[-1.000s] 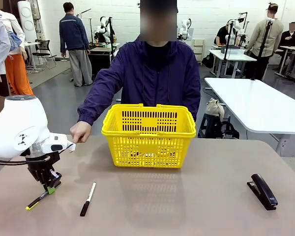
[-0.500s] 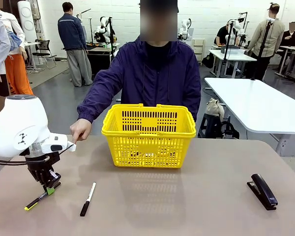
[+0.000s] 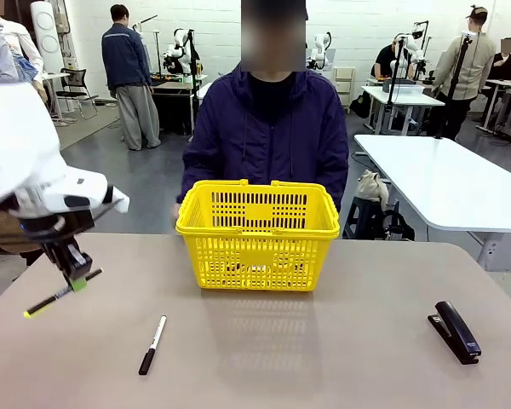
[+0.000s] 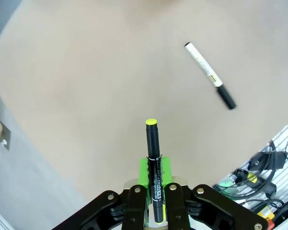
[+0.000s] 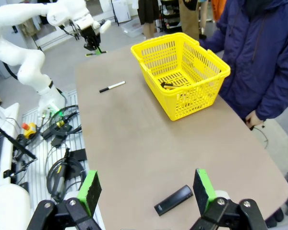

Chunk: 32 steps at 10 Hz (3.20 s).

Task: Place the items the person wants into the basket.
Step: Pick up the item the person points to and place it in the Market Basket.

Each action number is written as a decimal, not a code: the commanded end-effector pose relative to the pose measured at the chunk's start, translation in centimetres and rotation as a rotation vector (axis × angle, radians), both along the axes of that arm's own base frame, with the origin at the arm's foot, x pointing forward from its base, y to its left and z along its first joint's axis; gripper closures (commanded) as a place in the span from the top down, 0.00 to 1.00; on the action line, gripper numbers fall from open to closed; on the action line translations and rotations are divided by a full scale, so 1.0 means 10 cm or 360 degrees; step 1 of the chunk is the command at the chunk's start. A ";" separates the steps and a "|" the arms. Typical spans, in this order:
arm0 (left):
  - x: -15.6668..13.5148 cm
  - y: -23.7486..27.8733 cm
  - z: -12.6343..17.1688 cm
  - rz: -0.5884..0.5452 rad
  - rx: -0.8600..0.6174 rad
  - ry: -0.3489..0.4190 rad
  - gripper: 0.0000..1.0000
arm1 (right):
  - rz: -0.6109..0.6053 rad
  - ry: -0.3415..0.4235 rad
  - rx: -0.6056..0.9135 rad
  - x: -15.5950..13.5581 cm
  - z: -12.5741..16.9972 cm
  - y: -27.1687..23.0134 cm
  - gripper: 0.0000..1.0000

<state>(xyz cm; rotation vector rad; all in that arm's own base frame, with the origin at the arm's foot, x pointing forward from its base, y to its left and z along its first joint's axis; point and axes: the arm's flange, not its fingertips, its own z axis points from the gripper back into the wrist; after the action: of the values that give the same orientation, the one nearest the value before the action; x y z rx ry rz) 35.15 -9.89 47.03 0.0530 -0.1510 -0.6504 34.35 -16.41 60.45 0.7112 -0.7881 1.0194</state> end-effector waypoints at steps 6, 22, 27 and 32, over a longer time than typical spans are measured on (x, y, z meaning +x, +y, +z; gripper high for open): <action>-0.03 -0.13 0.69 0.0044 0.0019 -0.0032 0.03 | 0.0021 -0.0012 0.0012 0.00 0.00 -0.01 1.00; 1.65 -2.62 1.31 -0.1068 0.0224 -0.0249 0.11 | 0.0021 -0.0012 0.0012 0.00 0.00 -0.01 1.00; 1.96 -2.72 0.54 -0.1260 0.0275 -0.0223 0.11 | 0.0021 -0.0012 0.0012 0.00 0.00 -0.01 1.00; 1.95 -2.76 0.51 -0.1231 0.0274 -0.0212 0.11 | 0.0021 -0.0012 0.0012 0.00 0.00 -0.01 1.00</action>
<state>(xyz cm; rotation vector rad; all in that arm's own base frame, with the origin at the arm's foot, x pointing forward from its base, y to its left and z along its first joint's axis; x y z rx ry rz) 54.69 -37.59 52.14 0.2096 -0.2501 -1.4338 34.36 -16.39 60.50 0.7104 -0.7882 1.0207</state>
